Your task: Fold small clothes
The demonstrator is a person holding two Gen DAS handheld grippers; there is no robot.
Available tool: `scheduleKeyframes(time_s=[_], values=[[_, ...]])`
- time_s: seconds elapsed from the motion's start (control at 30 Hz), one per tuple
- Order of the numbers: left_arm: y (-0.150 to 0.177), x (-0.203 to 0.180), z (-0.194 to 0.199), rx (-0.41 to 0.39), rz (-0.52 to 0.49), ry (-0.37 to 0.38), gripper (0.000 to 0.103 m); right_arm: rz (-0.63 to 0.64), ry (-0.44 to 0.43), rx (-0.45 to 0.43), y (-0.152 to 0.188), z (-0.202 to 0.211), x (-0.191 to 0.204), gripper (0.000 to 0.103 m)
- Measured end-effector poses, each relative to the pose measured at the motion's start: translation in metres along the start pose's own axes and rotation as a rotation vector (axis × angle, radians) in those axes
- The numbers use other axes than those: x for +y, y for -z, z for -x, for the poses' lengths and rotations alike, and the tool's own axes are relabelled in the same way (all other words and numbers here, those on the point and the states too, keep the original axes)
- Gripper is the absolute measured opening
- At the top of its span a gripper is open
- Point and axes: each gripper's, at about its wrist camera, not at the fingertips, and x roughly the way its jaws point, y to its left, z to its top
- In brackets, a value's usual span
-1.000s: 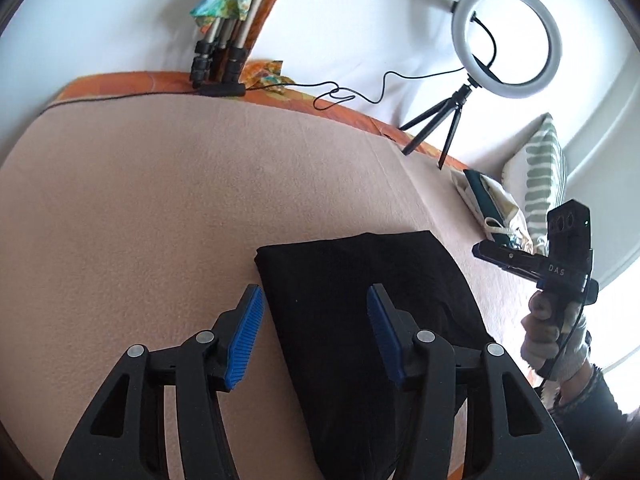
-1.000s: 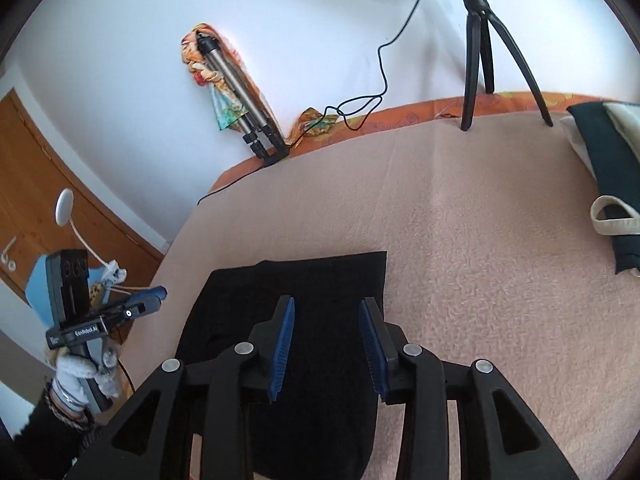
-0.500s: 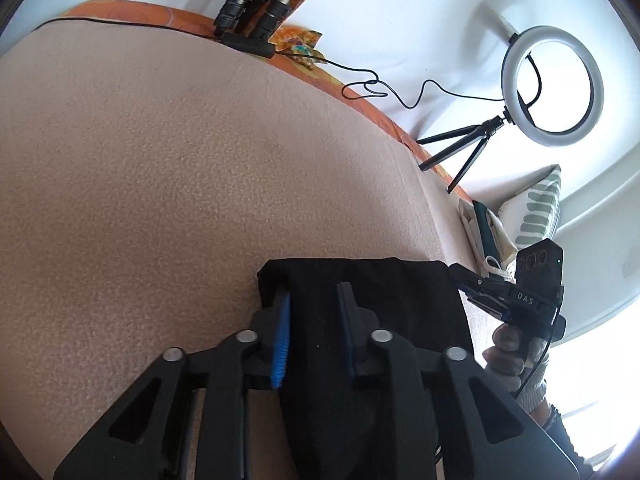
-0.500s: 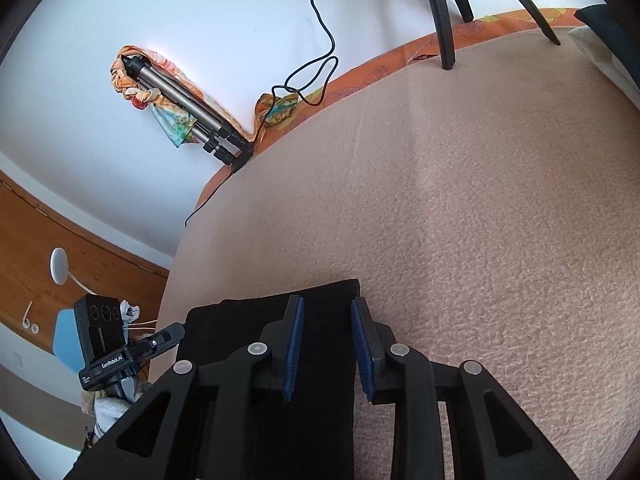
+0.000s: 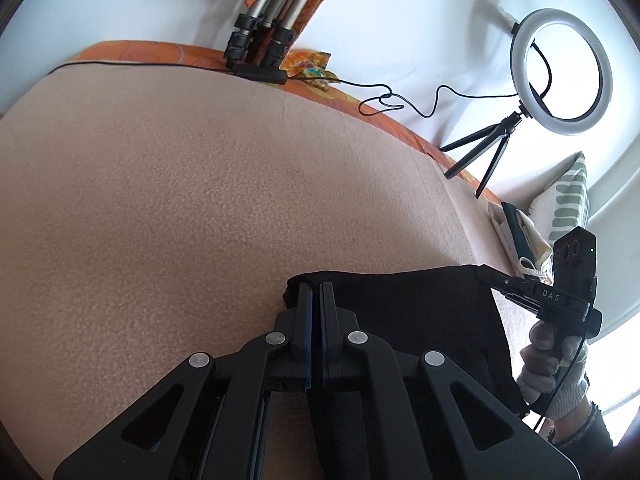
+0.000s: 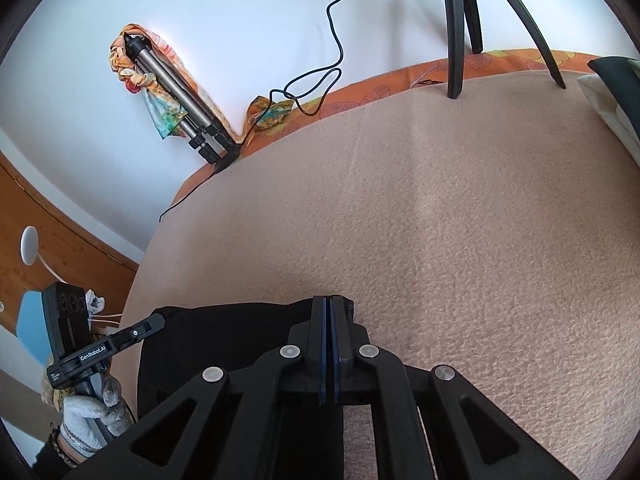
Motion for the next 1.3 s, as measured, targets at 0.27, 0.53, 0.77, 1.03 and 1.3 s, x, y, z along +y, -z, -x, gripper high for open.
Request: scheduleKeyframes(time_s=[0.27,0.53,0.77,1.03,1.3], values=[[-0.001,0.004,0.018,-0.042,0.019,0.048,0.014,0.022,0.014,-0.038,0.003,0.031,0.004,0.020],[-0.001,-0.037,-0.009,0.025,-0.083,0.138,0.014,0.188,-0.027,-0.004,0.022,0.025,0.045,0.021],[-0.009,-0.027,-0.033,0.009,-0.107,-0.032,0.014,0.225,0.092,0.104,0.035,0.001,0.040,0.016],[-0.015,-0.012,-0.004,-0.035,-0.062,-0.085,0.023,0.198,0.096,0.073,0.034,0.026,0.031,0.028],[0.015,-0.005,0.054,-0.003,0.021,0.053,0.052,0.151,0.045,-0.006,0.034,0.062,0.025,0.055]])
